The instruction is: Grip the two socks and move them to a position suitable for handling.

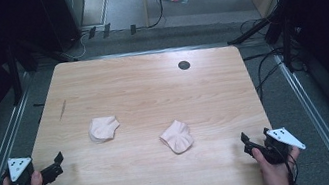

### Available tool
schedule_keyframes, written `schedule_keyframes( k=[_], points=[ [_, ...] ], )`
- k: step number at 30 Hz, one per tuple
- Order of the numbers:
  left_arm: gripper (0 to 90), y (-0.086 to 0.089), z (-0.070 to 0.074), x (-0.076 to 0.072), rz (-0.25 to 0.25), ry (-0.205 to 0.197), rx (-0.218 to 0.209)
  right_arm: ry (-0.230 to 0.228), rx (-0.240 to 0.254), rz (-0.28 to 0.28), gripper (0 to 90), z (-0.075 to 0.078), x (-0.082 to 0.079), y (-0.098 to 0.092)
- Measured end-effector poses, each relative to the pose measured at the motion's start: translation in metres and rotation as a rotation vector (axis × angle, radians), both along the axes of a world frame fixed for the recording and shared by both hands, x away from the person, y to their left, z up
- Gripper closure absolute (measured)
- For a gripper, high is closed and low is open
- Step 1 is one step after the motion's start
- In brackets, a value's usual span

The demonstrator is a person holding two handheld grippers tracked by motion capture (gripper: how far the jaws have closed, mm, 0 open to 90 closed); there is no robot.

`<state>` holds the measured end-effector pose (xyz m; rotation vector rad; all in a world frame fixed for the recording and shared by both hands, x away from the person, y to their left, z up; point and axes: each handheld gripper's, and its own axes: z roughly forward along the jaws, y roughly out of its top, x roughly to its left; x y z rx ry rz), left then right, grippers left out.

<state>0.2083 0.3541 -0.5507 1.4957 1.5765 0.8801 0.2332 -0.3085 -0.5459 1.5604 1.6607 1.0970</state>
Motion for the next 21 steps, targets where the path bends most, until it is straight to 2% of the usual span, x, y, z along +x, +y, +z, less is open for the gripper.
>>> schedule_keyframes(
  k=[10,12,13,17,21],
  points=[
    [0.0,-0.001,0.0,0.0,-0.017,0.001,0.007,-0.001,-0.007,-0.009,16.1,0.002,0.0,0.0],
    [0.0,-0.001,0.0,0.0,-0.02,0.004,0.009,-0.002,0.032,-0.009,16.2,0.004,-0.001,0.002],
    [0.0,-0.002,0.0,0.001,-0.02,0.005,0.008,-0.017,0.021,-0.005,16.7,0.007,-0.002,0.005],
    [0.0,-0.002,0.0,0.001,-0.02,0.008,0.009,-0.026,-0.001,0.01,16.7,0.011,-0.002,0.011],
    [0.0,-0.003,0.0,0.0,-0.026,0.013,0.014,-0.031,-0.002,0.027,16.8,0.014,-0.004,0.018]
  ],
)
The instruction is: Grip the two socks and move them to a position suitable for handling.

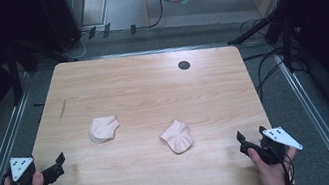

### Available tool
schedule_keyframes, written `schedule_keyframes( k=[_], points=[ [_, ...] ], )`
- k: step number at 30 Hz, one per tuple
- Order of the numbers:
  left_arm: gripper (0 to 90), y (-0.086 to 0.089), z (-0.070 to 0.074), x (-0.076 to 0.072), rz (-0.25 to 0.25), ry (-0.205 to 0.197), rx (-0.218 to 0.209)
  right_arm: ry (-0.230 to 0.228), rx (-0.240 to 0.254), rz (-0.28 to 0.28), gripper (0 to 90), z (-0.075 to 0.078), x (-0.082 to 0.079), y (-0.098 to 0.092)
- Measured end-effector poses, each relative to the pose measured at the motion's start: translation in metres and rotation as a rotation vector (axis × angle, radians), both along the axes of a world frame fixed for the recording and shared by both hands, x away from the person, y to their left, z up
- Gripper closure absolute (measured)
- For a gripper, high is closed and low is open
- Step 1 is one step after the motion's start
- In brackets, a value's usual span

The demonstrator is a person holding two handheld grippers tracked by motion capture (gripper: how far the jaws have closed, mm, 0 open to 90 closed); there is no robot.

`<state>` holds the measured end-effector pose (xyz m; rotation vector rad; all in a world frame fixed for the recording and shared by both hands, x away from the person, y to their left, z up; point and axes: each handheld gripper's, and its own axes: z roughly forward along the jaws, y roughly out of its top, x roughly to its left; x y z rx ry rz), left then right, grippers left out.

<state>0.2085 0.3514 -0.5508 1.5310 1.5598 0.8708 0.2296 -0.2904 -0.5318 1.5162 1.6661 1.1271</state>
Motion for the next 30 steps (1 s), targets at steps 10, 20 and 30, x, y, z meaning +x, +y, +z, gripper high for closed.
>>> schedule_keyframes(
  k=[10,20,30],
  points=[
    [0.0,0.0,0.0,0.001,-0.004,0.0,-0.003,-0.008,0.024,0.043,16.8,0.009,-0.003,0.017],
    [0.0,-0.001,0.0,0.0,-0.007,0.0,0.002,-0.008,0.047,0.1,16.7,0.018,-0.003,0.038],
    [0.0,-0.002,0.0,-0.002,-0.016,-0.014,0.007,0.004,0.067,0.154,16.9,0.027,-0.001,0.061]
  ],
)
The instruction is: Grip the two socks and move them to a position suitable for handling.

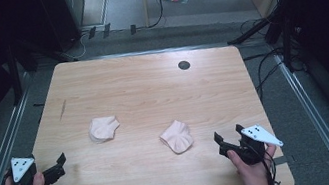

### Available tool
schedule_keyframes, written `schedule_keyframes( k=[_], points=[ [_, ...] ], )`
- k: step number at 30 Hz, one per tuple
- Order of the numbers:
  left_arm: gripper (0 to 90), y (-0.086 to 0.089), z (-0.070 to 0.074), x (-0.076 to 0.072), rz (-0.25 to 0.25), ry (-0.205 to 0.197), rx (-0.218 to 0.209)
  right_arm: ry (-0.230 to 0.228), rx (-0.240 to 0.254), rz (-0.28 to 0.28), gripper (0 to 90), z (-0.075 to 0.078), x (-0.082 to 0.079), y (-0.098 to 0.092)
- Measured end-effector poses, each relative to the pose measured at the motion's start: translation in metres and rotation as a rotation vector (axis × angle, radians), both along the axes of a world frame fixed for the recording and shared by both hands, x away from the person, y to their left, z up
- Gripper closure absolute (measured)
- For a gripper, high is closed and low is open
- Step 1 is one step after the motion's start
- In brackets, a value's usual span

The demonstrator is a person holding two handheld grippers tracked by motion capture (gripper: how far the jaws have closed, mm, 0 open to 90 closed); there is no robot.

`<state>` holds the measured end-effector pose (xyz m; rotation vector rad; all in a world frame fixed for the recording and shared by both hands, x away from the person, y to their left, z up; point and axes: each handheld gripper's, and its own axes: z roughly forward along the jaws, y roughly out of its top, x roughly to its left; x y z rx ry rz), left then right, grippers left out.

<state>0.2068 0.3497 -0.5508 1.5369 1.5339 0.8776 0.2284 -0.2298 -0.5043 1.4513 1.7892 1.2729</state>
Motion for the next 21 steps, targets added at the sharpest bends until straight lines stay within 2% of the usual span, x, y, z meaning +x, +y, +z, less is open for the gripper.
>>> schedule_keyframes(
  k=[6,13,18,21],
  points=[
    [0.0,0.0,0.0,0.0,-0.007,-0.002,0.003,0.007,-0.01,0.07,17.8,0.006,0.003,0.022],
    [0.0,-0.002,0.0,-0.001,-0.01,-0.004,0.015,0.035,-0.005,0.09,19.7,0.004,0.013,0.042],
    [0.0,-0.002,0.0,0.0,-0.013,0.003,0.019,0.052,-0.029,0.117,23.8,0.002,0.022,0.063],
    [0.0,-0.003,0.0,0.0,-0.016,0.005,0.023,0.061,-0.039,0.115,26.5,0.0,0.025,0.071]
  ],
)
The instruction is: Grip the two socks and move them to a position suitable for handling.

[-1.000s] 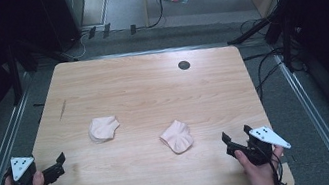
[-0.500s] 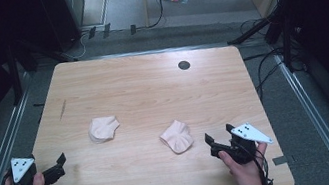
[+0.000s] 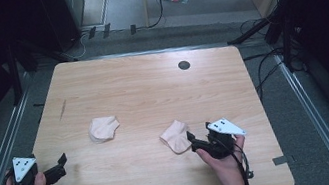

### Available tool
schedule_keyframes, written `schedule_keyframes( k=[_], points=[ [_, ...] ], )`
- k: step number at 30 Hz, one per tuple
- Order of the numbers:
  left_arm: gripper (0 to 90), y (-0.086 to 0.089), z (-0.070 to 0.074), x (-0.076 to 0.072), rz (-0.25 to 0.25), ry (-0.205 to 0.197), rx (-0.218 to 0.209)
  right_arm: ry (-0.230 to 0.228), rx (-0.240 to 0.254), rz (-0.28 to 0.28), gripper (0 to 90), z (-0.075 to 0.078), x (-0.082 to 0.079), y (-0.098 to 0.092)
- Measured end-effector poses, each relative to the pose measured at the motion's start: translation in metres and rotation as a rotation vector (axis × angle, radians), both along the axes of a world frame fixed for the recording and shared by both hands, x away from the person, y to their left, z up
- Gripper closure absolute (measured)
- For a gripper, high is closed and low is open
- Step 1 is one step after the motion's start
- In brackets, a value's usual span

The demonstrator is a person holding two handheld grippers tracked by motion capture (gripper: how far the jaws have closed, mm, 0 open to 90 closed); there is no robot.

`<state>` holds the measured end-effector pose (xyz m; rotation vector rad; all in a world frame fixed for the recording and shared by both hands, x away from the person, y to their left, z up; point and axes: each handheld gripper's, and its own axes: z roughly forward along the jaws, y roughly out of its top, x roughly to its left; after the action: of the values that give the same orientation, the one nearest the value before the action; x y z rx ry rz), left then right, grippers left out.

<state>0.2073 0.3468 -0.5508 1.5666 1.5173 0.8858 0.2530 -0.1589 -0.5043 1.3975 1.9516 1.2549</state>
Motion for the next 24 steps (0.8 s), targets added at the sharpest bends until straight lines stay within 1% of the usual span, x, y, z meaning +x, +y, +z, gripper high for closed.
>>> schedule_keyframes(
  k=[1,2,4,5,10,12,13,14,16,17,18,20,21,23,24],
  points=[
    [0.0,0.0,0.0,0.0,-0.001,0.001,0.001,0.012,0.0,0.012,28.8,-0.002,0.003,0.008],
    [0.0,0.0,0.0,0.0,-0.002,0.001,0.001,0.012,0.0,0.012,28.8,-0.002,0.003,0.008],
    [0.0,0.0,0.0,0.0,-0.002,0.002,0.0,0.019,-0.003,0.019,31.0,-0.004,0.006,0.015],
    [0.0,0.0,0.0,0.0,-0.002,0.002,0.001,0.021,-0.008,0.028,31.9,-0.005,0.007,0.019],
    [0.0,-0.001,0.0,0.0,-0.005,0.003,0.011,0.046,-0.035,0.038,37.0,-0.01,0.015,0.035],
    [0.0,-0.001,0.0,0.001,-0.005,0.004,0.011,0.056,-0.044,0.062,45.3,-0.014,0.018,0.04],
    [0.0,-0.001,0.0,0.001,-0.006,0.005,0.012,0.061,-0.048,0.081,48.2,-0.016,0.019,0.043],
    [0.0,-0.001,0.0,0.001,-0.007,0.006,0.012,0.069,-0.054,0.091,49.2,-0.018,0.019,0.045],
    [0.0,-0.001,0.0,0.001,-0.007,0.008,0.014,0.108,-0.08,0.091,50.8,-0.025,0.023,0.051],
    [0.0,-0.001,0.0,0.001,-0.006,0.009,0.013,0.121,-0.109,0.095,50.4,-0.03,0.024,0.055],
    [0.0,-0.001,0.0,0.001,-0.005,0.008,0.012,0.121,-0.109,0.095,50.4,-0.03,0.024,0.055],
    [0.0,-0.001,0.0,0.001,-0.007,0.01,0.015,0.119,-0.15,0.092,50.4,-0.036,0.026,0.058],
    [0.0,-0.001,0.0,0.001,-0.008,0.01,0.012,0.1,-0.21,0.086,53.6,-0.043,0.024,0.061],
    [0.0,-0.001,0.0,0.001,-0.009,0.013,0.01,0.093,-0.216,0.088,54.4,-0.044,0.023,0.062],
    [0.0,-0.001,0.0,0.001,-0.01,0.013,0.011,0.096,-0.225,0.087,57.2,-0.043,0.022,0.062]
  ],
)
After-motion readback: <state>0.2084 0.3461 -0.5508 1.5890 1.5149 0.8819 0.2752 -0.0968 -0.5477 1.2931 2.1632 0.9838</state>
